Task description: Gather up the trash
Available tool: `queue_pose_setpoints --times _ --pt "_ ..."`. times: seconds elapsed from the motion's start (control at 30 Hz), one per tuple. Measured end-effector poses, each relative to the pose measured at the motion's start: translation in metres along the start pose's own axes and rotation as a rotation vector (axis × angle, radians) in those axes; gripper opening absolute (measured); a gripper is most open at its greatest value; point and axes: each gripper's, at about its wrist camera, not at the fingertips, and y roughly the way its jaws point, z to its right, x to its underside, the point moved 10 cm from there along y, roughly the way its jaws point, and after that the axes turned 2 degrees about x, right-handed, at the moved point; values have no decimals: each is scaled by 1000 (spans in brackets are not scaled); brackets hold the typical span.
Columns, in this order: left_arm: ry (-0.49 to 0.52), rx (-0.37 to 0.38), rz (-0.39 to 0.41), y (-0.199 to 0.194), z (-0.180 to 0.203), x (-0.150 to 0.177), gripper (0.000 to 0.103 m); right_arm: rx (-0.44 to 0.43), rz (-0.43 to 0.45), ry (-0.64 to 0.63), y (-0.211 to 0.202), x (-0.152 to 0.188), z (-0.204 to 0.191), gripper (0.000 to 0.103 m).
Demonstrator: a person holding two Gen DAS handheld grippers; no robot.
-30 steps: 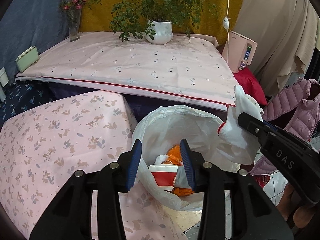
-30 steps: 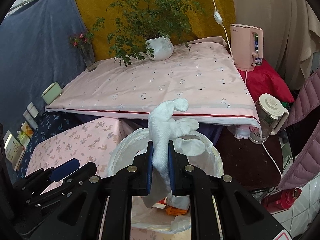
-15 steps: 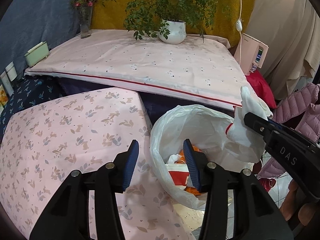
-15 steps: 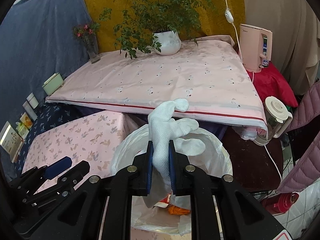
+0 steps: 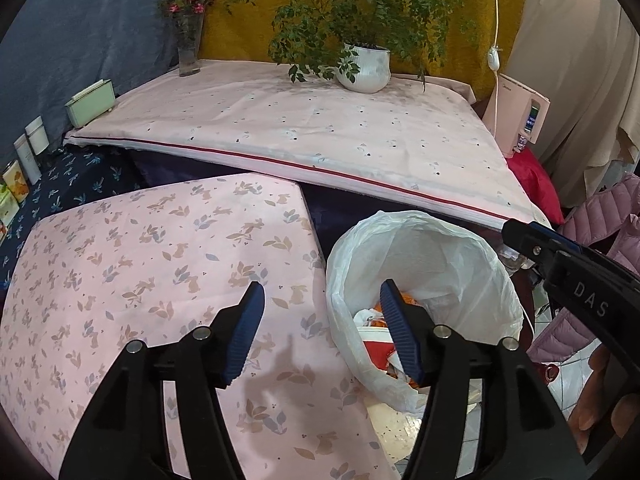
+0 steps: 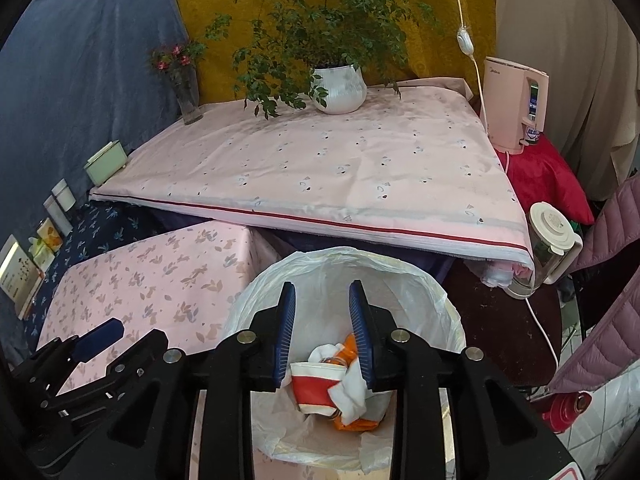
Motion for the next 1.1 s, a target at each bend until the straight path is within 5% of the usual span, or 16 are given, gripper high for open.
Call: queue_pose_setpoints --times 0.57,0.67,1.1 --pt "-20 -51 10 -9 -18 13 71 15 -6 -93 -9 22 -10 48" --pt "-22 -67 16 -12 -20 16 81 17 -2 -101 -11 27 -12 57" --pt "-55 -116 12 -21 -35 38 88 28 -4 -131 -25 53 -7 84"
